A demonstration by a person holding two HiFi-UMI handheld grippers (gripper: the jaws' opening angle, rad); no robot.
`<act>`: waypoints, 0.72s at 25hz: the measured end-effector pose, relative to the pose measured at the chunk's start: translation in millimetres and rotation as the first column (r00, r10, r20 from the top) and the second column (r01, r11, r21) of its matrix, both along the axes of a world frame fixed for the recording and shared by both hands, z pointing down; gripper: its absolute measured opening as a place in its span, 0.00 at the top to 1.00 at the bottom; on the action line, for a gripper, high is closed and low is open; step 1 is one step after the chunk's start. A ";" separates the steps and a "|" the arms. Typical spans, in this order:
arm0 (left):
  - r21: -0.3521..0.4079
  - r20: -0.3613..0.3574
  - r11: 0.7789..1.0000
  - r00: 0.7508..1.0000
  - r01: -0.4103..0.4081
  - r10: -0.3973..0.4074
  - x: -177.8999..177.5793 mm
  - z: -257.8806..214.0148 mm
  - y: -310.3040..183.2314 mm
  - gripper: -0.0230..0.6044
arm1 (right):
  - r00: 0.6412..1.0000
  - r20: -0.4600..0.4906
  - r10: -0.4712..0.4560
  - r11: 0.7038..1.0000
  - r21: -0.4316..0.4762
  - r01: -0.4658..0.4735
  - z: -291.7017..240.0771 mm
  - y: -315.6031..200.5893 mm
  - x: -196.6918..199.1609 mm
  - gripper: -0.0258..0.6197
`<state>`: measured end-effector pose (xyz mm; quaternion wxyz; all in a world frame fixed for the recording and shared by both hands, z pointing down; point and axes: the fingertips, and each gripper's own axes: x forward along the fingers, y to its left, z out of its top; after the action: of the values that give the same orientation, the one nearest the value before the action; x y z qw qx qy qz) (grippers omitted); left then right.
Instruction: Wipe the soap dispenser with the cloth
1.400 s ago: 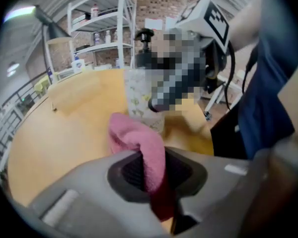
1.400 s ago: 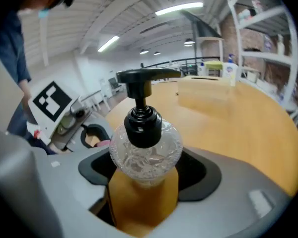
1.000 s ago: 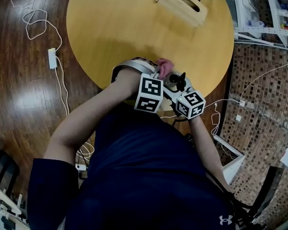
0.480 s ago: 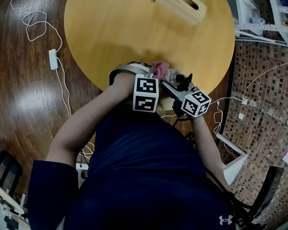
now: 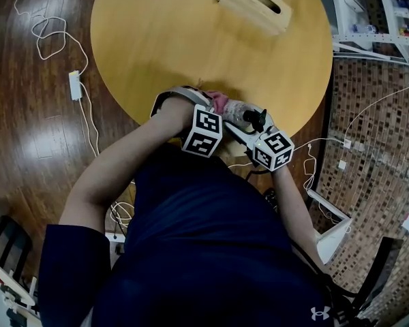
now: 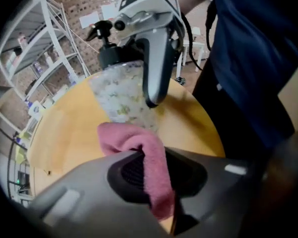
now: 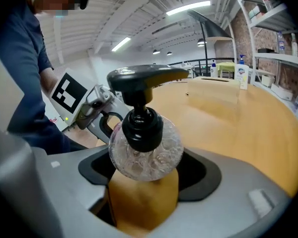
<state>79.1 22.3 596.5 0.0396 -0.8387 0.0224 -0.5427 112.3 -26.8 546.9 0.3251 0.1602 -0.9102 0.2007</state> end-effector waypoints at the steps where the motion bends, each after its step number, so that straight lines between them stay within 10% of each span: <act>1: -0.001 -0.008 1.000 1.000 -0.003 0.003 0.7 -1.8 3.6 0.86 | 1.000 -0.005 -0.011 1.000 0.010 0.011 0.1 0.6 -1.6 0.40; 8: 0.174 -0.091 0.984 0.994 -0.050 0.066 11.8 -58.0 -5.2 0.86 | 0.986 -0.075 -0.149 0.983 0.093 0.156 -1.0 11.1 -11.1 0.40; 14: -0.001 -0.068 0.969 0.967 -0.248 0.247 -0.7 -28.5 60.9 0.86 | 0.948 -0.156 -0.276 0.944 0.142 0.298 3.6 23.7 -22.8 0.40; 18: 0.033 -0.031 0.999 0.999 -0.031 0.032 -13.5 -12.1 21.6 0.86 | 0.948 -0.188 -0.258 0.948 0.138 0.286 5.5 24.4 -22.6 0.39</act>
<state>65.7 43.9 584.4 0.0614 -0.8467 0.0186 -0.5282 89.7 -2.4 552.4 0.4106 0.0752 -0.9064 0.0643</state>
